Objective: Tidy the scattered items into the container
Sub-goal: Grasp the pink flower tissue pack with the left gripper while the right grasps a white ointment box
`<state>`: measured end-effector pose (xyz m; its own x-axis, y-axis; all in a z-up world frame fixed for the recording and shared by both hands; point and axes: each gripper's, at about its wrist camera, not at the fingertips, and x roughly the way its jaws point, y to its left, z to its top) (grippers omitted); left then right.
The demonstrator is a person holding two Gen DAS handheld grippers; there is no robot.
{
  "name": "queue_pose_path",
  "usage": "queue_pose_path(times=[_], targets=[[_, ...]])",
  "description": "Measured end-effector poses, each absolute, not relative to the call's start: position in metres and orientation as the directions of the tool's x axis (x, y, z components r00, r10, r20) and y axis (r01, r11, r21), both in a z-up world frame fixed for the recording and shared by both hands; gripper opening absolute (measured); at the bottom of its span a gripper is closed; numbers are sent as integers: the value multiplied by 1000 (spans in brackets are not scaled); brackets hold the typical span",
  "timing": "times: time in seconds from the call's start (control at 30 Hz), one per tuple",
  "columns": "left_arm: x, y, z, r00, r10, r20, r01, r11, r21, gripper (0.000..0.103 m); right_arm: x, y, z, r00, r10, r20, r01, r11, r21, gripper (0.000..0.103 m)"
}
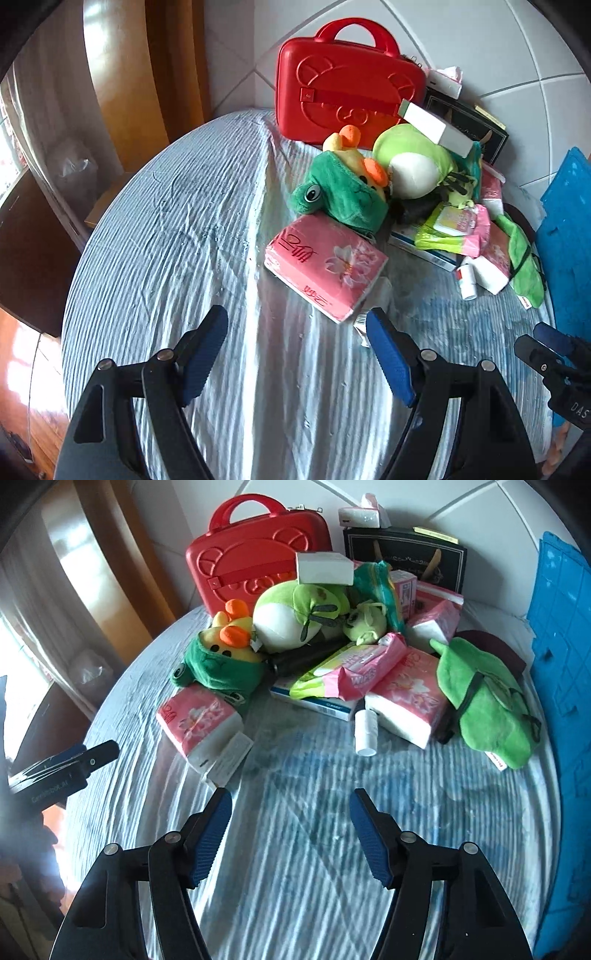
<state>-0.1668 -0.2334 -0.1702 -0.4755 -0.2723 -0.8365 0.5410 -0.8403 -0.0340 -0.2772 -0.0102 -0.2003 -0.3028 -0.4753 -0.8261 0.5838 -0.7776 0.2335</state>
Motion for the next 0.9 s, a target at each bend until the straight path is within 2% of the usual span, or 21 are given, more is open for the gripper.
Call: queue_pose_path(times=[0.1, 0.2, 0.43, 0.6, 0.9], targets=[[-182, -250, -187, -457, -258, -851, 518, -855, -19, 77, -294, -38, -218, -312, -438, -843, 569, -797, 203, 65], [-193, -260, -202, -446, -235, -864, 509, -860, -28, 77, -314, -66, -234, -315, -411, -855, 580, -797, 170, 54], [-211, -274, -224, -424, -228, -877, 525, -851, -32, 77, -362, -125, -267, -328, -393, -859, 621, -775, 118, 53], [-216, -287, -238, -385, -244, -890, 554, -833, -11, 77, -365, -155, -286, -290, -391, -873, 679, -727, 100, 53], [-206, -314, -205, -420, -297, -857, 607, -794, -23, 77, -298, -185, -283, -61, -490, -870, 814, -529, 241, 52]])
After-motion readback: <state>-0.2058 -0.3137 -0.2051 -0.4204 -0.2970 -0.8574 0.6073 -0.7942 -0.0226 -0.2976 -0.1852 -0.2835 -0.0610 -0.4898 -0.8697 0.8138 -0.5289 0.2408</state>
